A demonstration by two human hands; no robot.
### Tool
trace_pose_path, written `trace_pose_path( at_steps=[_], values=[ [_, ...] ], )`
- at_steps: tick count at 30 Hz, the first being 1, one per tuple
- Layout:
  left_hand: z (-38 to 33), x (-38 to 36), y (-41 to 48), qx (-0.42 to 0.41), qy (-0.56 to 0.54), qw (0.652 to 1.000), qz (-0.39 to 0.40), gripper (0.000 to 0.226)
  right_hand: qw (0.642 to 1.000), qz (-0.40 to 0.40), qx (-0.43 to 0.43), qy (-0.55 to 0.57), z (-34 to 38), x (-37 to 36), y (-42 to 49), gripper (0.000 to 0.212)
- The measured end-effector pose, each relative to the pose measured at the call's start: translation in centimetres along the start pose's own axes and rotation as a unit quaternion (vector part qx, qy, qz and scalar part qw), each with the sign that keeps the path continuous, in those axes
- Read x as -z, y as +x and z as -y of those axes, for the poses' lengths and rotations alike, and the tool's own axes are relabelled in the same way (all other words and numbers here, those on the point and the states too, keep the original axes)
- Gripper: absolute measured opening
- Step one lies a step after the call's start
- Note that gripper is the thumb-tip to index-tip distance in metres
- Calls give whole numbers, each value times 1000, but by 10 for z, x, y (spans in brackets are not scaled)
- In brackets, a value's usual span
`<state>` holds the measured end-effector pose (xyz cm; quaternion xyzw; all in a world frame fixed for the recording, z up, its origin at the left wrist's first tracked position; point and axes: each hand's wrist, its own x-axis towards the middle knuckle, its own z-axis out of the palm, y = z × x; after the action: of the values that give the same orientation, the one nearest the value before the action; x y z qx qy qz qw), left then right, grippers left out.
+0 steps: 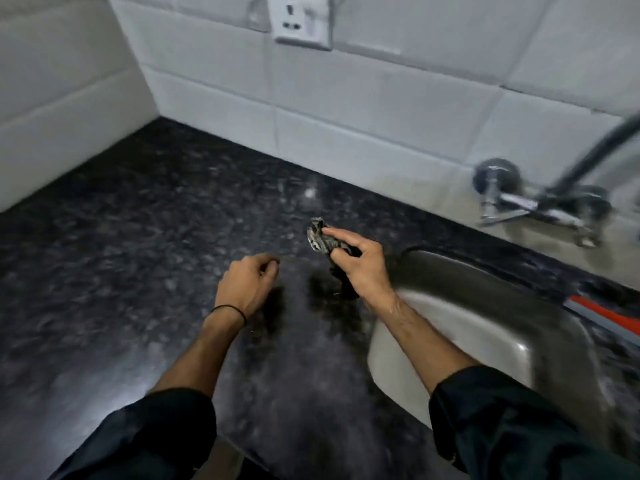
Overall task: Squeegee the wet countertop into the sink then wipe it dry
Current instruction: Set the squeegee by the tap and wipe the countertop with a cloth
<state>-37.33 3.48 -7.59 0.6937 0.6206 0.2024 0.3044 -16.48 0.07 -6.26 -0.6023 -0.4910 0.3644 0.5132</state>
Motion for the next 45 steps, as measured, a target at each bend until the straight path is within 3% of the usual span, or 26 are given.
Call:
trace_pose_path(
  at_steps=[5, 10, 14, 17, 21, 25, 29, 33, 36, 39, 42, 45],
  values=[
    [86, 83, 60, 58, -5, 998, -41, 25, 994, 105, -25, -4, 22, -124, 83, 38],
    [166, 152, 128, 64, 13, 995, -78, 26, 986, 165, -37, -18, 33, -237, 181, 36],
    [235, 193, 184, 7, 99, 991, -92, 28, 982, 183, 0, -57, 44, -315, 266, 34],
    [285, 219, 223, 34, 171, 978, -111, 36, 965, 216, 62, -136, 62, -368, 333, 36],
    [331, 239, 260, 96, 217, 964, -123, 50, 887, 211, 125, -391, 61, -419, 395, 48],
    [352, 241, 277, 160, 217, 954, -129, 61, 851, 208, 169, -452, 23, -456, 416, 61],
    [364, 239, 281, 169, 208, 954, -134, 63, 785, 238, 217, -529, -25, -473, 417, 54],
    [367, 237, 283, 166, 216, 951, -148, 63, 805, 293, 215, -468, -25, -473, 476, 49],
    [367, 236, 283, 164, 220, 950, -147, 65, 771, 250, 207, -548, -27, -492, 513, 50],
    [366, 237, 284, 160, 218, 951, -152, 64, 787, 216, 153, -557, -23, -529, 503, 53],
    [366, 238, 283, 160, 204, 953, -155, 63, 770, 300, 180, -533, -12, -535, 456, 55],
    [366, 239, 281, 158, 196, 953, -168, 58, 698, 426, 313, -483, -3, -511, 381, 50]
  ],
)
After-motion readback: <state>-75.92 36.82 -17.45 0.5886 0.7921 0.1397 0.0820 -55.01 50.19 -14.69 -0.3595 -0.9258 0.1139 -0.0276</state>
